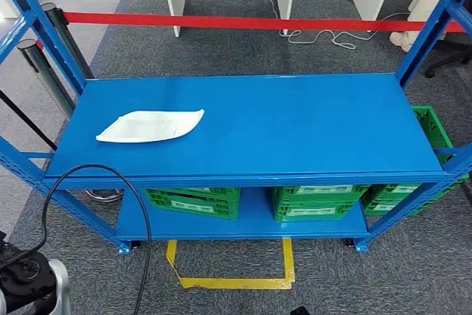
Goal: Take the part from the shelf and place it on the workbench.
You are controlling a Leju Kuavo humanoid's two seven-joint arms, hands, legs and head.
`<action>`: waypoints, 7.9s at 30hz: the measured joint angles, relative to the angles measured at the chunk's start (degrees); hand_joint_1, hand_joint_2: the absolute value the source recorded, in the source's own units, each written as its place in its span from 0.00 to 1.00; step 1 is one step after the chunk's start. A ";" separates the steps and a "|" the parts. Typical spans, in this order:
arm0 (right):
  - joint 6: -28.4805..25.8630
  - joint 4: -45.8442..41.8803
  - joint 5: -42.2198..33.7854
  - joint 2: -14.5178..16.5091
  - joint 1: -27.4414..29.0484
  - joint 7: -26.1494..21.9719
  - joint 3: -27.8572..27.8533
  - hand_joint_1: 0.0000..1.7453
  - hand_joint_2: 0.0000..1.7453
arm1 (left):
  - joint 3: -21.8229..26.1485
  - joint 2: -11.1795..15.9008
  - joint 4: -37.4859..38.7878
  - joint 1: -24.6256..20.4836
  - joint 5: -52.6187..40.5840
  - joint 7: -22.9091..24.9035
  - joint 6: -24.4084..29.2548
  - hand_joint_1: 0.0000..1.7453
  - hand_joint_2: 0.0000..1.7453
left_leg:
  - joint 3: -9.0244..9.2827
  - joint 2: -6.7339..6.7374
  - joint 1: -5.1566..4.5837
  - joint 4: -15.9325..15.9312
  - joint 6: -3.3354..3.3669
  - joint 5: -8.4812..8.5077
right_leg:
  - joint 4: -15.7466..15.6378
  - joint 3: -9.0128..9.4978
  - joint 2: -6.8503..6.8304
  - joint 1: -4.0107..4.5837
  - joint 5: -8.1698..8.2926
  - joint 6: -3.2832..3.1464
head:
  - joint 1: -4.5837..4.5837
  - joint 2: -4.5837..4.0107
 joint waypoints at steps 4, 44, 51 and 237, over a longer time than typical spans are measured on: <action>0.56 0.00 1.39 -0.11 -0.07 0.13 0.53 0.00 0.00 | -3.90 1.20 0.59 -2.21 -0.18 0.12 -2.03 0.00 1.00 | -0.01 -0.02 0.00 0.02 0.00 0.00 | -0.01 -0.09 -0.06 0.00 0.00 0.00 | 0.00 0.00; 5.82 0.43 10.28 0.68 -0.92 4.94 5.19 0.00 0.00 | -36.62 2.86 86.43 -56.16 -45.36 30.26 8.07 0.00 1.00 | -0.43 0.00 -0.01 0.29 0.28 0.24 | 0.02 -0.25 0.04 -0.03 0.36 0.27 | 0.01 0.00; 5.84 0.44 11.00 0.69 -0.92 4.24 5.19 0.00 0.00 | -36.48 4.10 95.96 -60.61 -48.92 32.83 6.11 0.00 1.00 | -0.49 0.00 -0.01 0.30 0.27 0.24 | 0.04 -0.28 0.01 -0.02 0.35 0.27 | 0.01 0.00; 5.39 0.45 16.94 0.96 -0.11 2.81 -4.87 0.00 0.00 | -16.78 8.10 67.53 -34.79 -34.43 12.94 11.13 1.00 1.00 | -0.90 -0.02 -0.05 0.48 0.33 0.20 | 0.01 -0.57 0.02 -0.03 0.39 0.35 | 0.01 0.00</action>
